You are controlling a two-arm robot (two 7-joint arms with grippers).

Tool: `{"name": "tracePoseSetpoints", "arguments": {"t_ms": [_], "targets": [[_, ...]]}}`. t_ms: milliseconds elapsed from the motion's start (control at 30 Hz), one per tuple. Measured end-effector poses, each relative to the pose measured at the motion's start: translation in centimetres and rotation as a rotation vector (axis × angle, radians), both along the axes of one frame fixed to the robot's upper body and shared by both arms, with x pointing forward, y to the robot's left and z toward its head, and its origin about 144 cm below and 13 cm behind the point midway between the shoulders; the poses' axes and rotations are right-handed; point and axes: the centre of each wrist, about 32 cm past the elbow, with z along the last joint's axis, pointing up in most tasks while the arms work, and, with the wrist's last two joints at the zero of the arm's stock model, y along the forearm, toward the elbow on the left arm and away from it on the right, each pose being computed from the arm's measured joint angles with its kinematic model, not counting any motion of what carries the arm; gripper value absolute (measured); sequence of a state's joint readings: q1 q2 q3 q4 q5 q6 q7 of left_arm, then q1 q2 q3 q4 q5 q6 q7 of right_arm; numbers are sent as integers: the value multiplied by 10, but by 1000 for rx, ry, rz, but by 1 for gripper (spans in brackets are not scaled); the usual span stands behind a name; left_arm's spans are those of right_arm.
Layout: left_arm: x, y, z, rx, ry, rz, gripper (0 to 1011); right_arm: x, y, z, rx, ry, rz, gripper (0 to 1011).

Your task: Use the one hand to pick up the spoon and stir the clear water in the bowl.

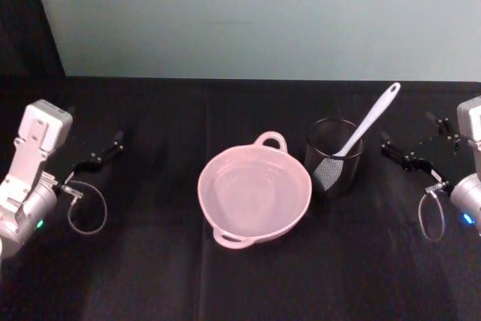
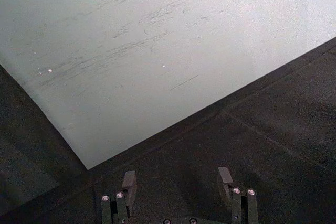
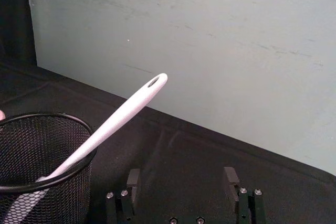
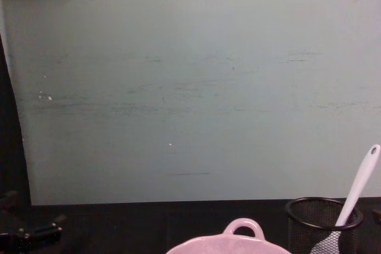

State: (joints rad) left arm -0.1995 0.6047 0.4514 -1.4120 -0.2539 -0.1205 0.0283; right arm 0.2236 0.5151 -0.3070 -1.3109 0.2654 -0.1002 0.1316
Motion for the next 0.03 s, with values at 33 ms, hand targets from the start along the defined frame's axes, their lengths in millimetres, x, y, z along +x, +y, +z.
{"name": "tracePoseSetpoints", "arguments": {"t_ms": [33], "targets": [[0,0,0,0,0,0,1011,0,0,0,0,0,0,1002]]}}
